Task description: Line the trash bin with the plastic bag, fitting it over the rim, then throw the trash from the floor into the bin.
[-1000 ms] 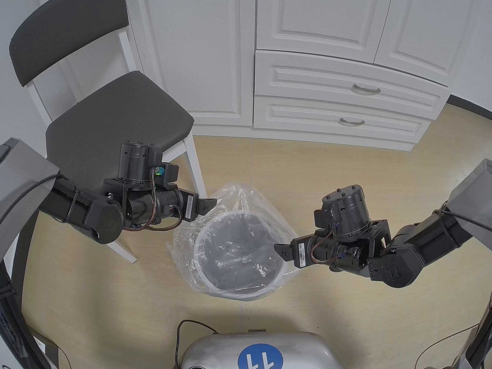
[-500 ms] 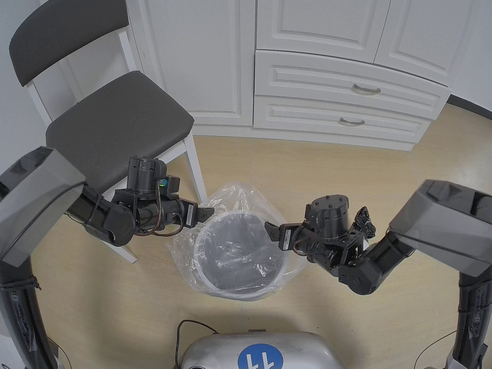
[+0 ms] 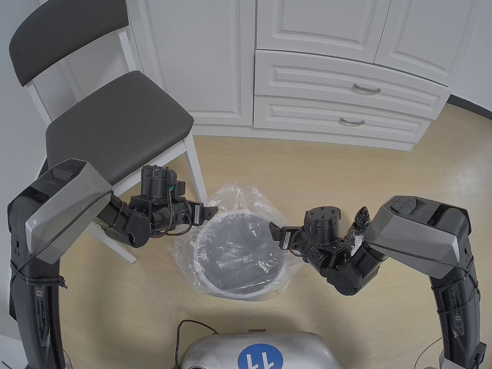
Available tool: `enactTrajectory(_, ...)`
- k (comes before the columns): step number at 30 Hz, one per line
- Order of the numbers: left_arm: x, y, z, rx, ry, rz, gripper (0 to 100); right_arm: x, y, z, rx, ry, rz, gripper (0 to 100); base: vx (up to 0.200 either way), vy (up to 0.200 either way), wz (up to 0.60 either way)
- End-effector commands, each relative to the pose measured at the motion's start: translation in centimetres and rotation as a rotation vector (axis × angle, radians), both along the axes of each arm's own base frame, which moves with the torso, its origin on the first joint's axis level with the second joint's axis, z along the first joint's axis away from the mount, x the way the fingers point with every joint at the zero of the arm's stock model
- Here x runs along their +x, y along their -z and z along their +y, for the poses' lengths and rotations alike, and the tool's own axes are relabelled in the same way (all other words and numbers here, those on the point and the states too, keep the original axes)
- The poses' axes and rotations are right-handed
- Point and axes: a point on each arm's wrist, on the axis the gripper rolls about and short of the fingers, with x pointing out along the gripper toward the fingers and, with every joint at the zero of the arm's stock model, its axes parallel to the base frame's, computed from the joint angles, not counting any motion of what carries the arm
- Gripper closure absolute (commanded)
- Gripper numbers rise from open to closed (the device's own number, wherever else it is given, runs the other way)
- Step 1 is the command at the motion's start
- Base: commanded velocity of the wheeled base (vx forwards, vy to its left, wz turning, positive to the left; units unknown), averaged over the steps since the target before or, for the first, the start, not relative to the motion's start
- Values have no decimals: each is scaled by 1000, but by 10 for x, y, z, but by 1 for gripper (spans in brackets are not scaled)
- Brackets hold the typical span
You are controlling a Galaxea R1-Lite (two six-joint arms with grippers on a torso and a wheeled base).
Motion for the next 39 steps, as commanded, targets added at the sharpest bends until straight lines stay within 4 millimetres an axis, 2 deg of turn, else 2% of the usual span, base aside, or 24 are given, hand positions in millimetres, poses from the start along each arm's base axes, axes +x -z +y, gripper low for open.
enactTrajectory(1,10,8,0,-29,-24,11,0,10,1,-8,18,29,-34,0,0,0,0)
enactTrajectory(7,13,12,3,-25,-31,17,0,14,1,-13,20,42,-37,0,0,0,0)
enactTrajectory(16,35,32,19,-30,-75,12,0,32,21,-20,18,75,-33,0,0,0,0)
enactTrajectory(24,40,37,19,-32,-79,11,0,45,22,-26,55,106,-50,0,0,0,0)
enactTrajectory(35,41,41,27,-15,-94,40,0,47,28,-29,48,114,-36,0,0,0,0)
enactTrajectory(39,37,34,32,6,-98,69,0,42,27,-33,-11,114,45,0,0,0,0)
